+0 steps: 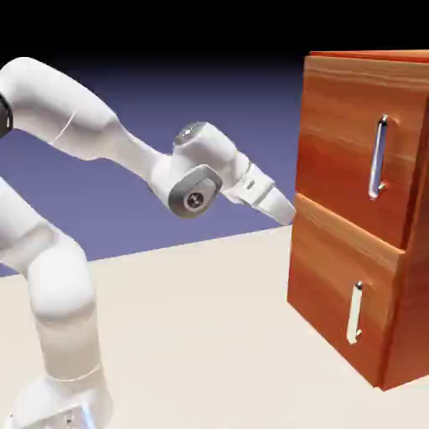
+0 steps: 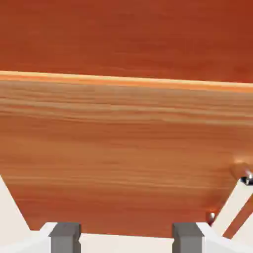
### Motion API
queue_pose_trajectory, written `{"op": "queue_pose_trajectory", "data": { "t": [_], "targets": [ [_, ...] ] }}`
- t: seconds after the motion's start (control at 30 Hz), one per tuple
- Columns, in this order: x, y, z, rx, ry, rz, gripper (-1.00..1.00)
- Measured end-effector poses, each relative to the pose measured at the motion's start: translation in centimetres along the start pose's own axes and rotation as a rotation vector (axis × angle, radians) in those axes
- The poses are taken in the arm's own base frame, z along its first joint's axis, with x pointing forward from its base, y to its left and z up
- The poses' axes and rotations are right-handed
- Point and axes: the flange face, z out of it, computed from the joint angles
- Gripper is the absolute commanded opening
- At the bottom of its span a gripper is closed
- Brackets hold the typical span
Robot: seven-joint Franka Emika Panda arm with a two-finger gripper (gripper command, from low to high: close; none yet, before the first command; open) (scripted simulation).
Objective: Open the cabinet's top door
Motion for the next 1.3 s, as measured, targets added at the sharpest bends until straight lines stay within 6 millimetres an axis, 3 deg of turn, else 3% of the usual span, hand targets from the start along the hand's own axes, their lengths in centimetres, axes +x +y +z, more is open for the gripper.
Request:
{"op": "queue_pose_trajectory", "data": {
  "t": [0.33, 0.63, 0.97, 1.3],
  "targets": [
    [2.7, -3.7, -3.9, 0.070, 0.129, -0.508, 0.00],
    [4.8, -5.0, -6.9, 0.073, 0.276, -0.942, 0.00],
    [7.1, -4.5, -9.0, 0.000, 0.448, -1.394, 0.00],
    [9.5, -2.2, -9.2, -0.154, 0.601, -1.816, 0.00]
  ]
}}
